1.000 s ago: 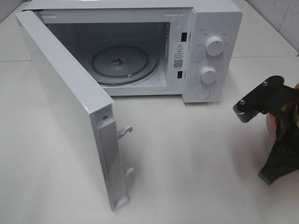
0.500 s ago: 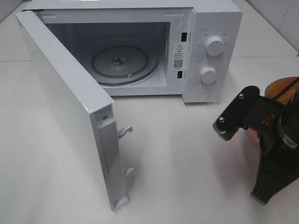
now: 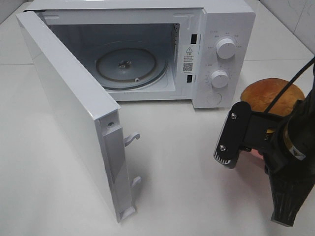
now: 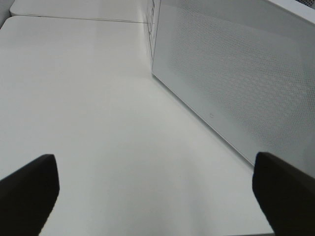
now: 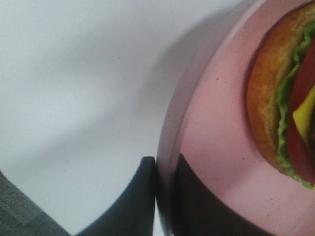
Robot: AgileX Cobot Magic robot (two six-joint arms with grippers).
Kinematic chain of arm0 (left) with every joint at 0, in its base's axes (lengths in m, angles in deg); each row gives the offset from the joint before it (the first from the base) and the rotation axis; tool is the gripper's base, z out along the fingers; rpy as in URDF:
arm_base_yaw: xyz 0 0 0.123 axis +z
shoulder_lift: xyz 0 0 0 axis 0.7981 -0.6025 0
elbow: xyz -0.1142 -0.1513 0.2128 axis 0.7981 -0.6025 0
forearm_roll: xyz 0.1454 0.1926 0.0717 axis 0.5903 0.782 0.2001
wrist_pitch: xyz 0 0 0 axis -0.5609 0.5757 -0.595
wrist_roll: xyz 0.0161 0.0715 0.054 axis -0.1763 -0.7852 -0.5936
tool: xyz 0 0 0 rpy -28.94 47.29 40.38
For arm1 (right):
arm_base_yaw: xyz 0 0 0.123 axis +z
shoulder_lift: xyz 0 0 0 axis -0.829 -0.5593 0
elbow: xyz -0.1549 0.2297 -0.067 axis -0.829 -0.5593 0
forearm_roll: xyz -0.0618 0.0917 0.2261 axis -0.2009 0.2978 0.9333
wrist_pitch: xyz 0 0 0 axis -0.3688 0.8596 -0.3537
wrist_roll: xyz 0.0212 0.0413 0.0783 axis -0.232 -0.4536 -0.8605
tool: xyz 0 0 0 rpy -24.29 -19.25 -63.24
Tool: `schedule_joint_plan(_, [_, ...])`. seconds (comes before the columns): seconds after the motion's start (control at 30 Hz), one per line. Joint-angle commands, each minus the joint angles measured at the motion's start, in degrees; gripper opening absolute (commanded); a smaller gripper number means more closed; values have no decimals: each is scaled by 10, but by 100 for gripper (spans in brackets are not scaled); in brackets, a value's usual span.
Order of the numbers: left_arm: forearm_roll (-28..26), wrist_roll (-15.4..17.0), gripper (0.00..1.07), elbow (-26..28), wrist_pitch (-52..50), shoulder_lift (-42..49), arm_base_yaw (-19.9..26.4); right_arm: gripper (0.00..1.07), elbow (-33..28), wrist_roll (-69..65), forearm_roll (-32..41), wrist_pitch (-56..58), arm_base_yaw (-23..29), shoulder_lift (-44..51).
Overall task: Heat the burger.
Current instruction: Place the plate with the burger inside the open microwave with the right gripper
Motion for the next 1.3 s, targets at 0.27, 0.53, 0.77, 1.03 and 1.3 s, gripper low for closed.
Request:
schedule_joint_plan(0.27, [1,1,100,-1,-3,9,1,0,5,125,-30,-104,2,5])
schedule_joint_plan(0.53, [1,1,100,-1,-3,9,1,1,5,226,-30,-176,2,5])
schedule_joint_plan(0.77, [1,1,100,-1,-3,9,1,2,5,308,-30,-209,2,5])
schedule_joint_plan(1.03, [1,1,100,-1,-3,9,1,3,5,367,-7,-227,-1,5])
schedule_joint_plan(1.3, [1,1,100,-1,-3,9,1,3,5,525,86,-254,-1,5])
